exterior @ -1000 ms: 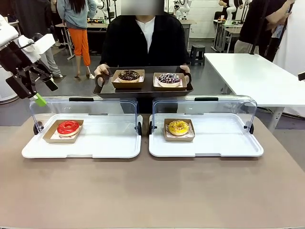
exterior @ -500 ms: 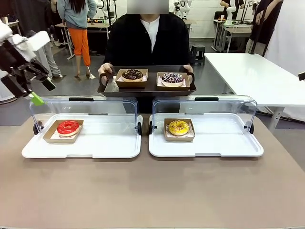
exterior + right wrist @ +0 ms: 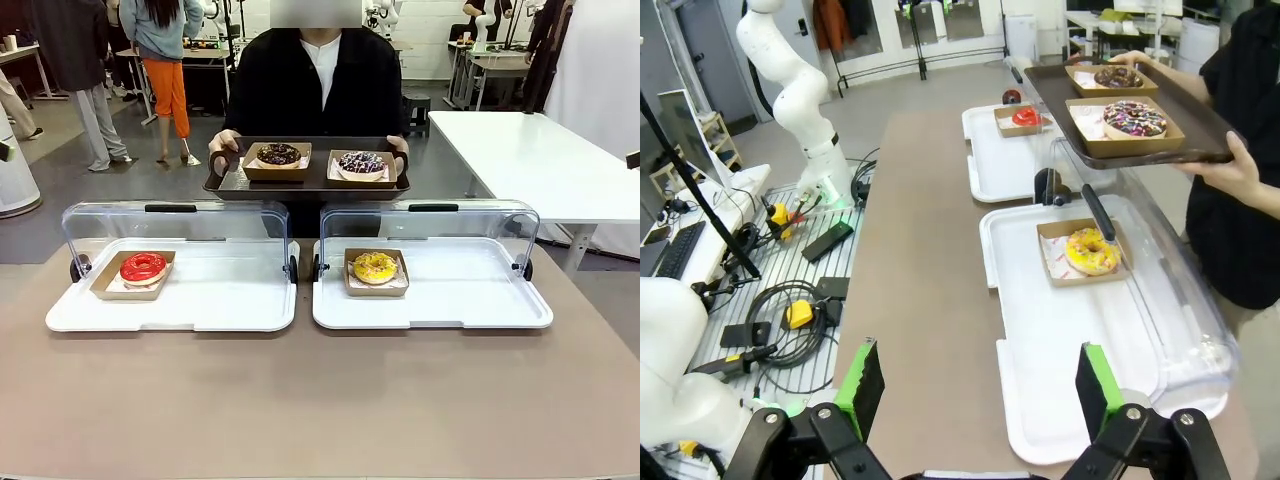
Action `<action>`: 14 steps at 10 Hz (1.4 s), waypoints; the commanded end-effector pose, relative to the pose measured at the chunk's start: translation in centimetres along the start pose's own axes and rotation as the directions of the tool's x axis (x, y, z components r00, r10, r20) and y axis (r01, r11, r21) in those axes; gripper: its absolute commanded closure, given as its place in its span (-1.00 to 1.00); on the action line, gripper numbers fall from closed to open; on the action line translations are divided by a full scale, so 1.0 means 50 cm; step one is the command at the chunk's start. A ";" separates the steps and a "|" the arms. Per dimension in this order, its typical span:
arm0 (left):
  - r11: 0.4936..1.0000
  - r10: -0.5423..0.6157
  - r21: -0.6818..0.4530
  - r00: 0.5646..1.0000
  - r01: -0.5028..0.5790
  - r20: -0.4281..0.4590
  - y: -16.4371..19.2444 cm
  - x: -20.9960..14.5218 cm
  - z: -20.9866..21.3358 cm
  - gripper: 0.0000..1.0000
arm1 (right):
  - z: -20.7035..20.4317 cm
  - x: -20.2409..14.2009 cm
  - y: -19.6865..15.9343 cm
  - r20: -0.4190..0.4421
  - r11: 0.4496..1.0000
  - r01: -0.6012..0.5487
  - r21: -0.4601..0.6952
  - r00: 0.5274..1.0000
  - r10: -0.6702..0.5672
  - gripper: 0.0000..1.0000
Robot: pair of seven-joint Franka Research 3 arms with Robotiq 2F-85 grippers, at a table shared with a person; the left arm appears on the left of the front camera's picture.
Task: Provide the desired donut to the person.
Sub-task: Place the picked Paper togo box onto the Handle tray extended by the person.
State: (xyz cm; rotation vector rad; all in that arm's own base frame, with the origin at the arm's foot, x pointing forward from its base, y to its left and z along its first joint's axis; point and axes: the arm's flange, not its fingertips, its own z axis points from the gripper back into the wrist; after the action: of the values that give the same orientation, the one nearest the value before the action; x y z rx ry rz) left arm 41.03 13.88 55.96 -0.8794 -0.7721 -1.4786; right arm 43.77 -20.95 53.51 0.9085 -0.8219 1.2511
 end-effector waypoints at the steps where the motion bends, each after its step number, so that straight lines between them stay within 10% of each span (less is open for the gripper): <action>1: 1.000 -0.017 0.023 0.998 0.015 0.056 0.053 -0.057 0.036 -1.00 | -0.006 0.001 0.000 0.010 1.000 -0.001 -0.008 1.000 0.001 -1.00; 6: 0.969 0.102 0.214 0.987 -0.126 0.120 0.026 -0.185 0.064 -1.00 | -0.006 0.001 0.000 0.010 1.000 -0.001 -0.008 1.000 0.001 -1.00; 14: 0.969 0.121 0.203 0.986 -0.142 0.111 0.021 -0.216 0.072 -1.00 | -0.006 0.001 0.000 0.010 1.000 -0.001 -0.008 1.000 0.001 -1.00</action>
State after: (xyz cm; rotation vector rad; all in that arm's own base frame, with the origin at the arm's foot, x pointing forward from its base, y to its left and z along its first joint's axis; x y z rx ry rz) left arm 42.79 21.98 48.24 -0.8310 -0.8989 -1.2105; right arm 43.77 -20.94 53.52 0.9085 -0.8218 1.2512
